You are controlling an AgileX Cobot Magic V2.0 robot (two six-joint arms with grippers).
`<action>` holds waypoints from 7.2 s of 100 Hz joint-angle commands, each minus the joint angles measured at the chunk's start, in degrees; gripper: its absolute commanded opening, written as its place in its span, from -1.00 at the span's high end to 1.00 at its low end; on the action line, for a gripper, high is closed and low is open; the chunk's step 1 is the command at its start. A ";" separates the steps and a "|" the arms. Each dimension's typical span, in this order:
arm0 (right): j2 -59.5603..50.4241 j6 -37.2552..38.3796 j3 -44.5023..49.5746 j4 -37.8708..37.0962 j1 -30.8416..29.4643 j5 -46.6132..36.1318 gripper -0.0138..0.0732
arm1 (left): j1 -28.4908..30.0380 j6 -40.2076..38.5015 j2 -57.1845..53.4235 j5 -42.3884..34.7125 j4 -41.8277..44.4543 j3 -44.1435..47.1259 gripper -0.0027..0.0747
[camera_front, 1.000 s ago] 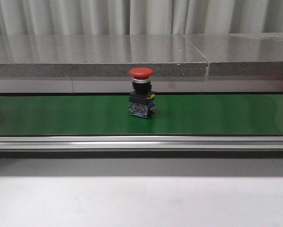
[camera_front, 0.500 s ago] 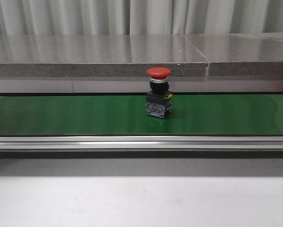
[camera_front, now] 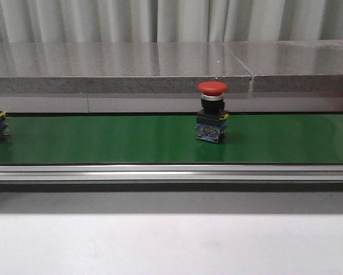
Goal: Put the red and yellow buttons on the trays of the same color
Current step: 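Carry the yellow button onto the belt and open the left gripper, then lower the right gripper onto the red button at the belt end, then lift the red button and drop it into the red tray, then move the right gripper over the yellow button arriving at the belt end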
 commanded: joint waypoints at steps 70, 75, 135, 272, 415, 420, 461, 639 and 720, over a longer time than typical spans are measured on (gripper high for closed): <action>-0.74 -0.58 -1.54 0.82 0.09 -6.23 0.84 | -0.48 0.06 -31.08 -4.01 -0.10 18.14 0.98; -0.74 -0.58 -1.54 0.82 0.09 -6.23 0.84 | -0.48 0.06 -31.08 -4.01 -0.10 18.55 0.98; -0.74 -0.58 -1.54 0.99 0.09 3.86 -0.66 | -0.48 0.06 -31.08 -3.78 -0.10 19.50 0.98; 35.21 -1.49 -17.20 1.68 9.46 3.76 -0.11 | -0.48 0.06 -31.08 -3.78 -0.10 19.50 0.98; 52.86 3.88 -33.66 1.65 -29.11 -4.92 0.41 | -0.48 0.06 -31.08 -3.78 -0.10 19.50 0.98; 53.75 3.88 -33.66 1.65 -29.11 -5.67 0.41 | -0.48 0.06 -31.08 -3.78 -0.10 19.50 0.98; 58.01 3.88 -33.80 1.65 -28.86 -10.20 0.41 | -0.48 0.06 -31.08 -3.78 -0.10 19.50 0.98; 42.89 3.83 -35.46 2.96 -26.39 4.82 -0.71 | -0.48 0.06 -31.08 -3.78 -0.10 19.50 0.98; 26.99 -7.74 -22.84 2.96 0.53 19.37 -0.71 | -0.48 0.06 -31.08 -3.78 -0.10 19.50 0.98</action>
